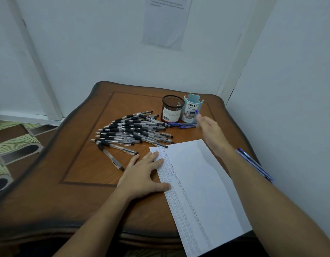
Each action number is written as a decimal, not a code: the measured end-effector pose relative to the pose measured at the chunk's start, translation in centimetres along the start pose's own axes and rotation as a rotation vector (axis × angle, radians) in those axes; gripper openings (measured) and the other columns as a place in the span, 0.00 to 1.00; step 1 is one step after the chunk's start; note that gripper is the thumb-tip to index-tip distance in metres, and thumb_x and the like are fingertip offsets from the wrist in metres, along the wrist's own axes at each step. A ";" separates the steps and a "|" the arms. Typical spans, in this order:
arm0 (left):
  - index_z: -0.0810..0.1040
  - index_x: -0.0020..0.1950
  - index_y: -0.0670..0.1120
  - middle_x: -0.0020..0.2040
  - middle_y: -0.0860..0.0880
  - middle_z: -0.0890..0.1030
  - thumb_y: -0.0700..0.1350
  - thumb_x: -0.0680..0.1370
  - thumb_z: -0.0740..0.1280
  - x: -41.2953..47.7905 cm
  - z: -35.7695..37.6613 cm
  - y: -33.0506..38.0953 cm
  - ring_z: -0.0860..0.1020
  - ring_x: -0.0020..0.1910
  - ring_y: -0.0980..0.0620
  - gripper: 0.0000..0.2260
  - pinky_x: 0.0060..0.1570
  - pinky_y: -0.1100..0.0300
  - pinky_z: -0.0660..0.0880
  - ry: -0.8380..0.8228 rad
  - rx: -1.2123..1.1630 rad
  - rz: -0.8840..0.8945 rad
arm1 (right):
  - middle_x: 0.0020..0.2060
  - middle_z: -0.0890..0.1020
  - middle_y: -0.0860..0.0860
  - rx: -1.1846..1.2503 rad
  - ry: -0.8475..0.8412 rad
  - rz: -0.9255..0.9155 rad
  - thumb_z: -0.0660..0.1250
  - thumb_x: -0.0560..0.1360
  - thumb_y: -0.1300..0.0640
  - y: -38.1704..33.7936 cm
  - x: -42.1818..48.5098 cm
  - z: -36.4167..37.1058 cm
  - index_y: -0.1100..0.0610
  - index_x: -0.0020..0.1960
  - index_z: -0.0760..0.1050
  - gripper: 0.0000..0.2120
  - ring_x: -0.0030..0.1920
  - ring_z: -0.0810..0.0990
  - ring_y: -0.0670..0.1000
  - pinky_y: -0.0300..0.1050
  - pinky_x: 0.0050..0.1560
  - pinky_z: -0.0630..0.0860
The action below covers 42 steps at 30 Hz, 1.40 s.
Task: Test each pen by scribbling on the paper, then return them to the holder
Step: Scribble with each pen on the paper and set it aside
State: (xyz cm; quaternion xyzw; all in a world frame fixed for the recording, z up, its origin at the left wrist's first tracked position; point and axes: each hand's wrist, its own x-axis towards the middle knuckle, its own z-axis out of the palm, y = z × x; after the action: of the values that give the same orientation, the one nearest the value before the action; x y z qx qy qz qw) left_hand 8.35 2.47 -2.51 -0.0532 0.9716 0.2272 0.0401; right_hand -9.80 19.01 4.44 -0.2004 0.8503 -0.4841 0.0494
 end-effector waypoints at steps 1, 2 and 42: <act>0.58 0.79 0.57 0.80 0.57 0.49 0.78 0.64 0.58 -0.1 0.0 0.0 0.46 0.78 0.60 0.47 0.75 0.52 0.37 0.005 -0.007 0.002 | 0.33 0.71 0.48 0.071 -0.017 0.041 0.56 0.80 0.36 -0.6 -0.7 -0.1 0.57 0.40 0.69 0.25 0.36 0.67 0.46 0.43 0.39 0.64; 0.58 0.79 0.57 0.80 0.57 0.50 0.79 0.62 0.56 -0.1 0.0 0.1 0.46 0.78 0.60 0.49 0.75 0.52 0.37 0.012 -0.011 0.003 | 0.30 0.68 0.48 0.123 -0.029 0.076 0.57 0.78 0.33 -1.0 -1.2 -0.2 0.57 0.36 0.68 0.28 0.33 0.64 0.46 0.43 0.38 0.62; 0.60 0.78 0.57 0.80 0.57 0.52 0.76 0.64 0.59 0.0 0.2 0.2 0.48 0.78 0.60 0.46 0.75 0.52 0.40 0.011 0.024 -0.015 | 0.24 0.71 0.49 0.184 0.029 0.073 0.72 0.70 0.64 2.4 -10.0 6.5 0.56 0.29 0.66 0.17 0.26 0.72 0.41 0.33 0.27 0.68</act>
State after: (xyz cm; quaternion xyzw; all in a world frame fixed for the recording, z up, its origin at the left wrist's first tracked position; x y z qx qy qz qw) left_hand 8.38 2.72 -2.65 -0.0611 0.9741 0.2147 0.0370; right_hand 0.43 18.74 -2.16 -0.1569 0.8098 -0.5607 0.0731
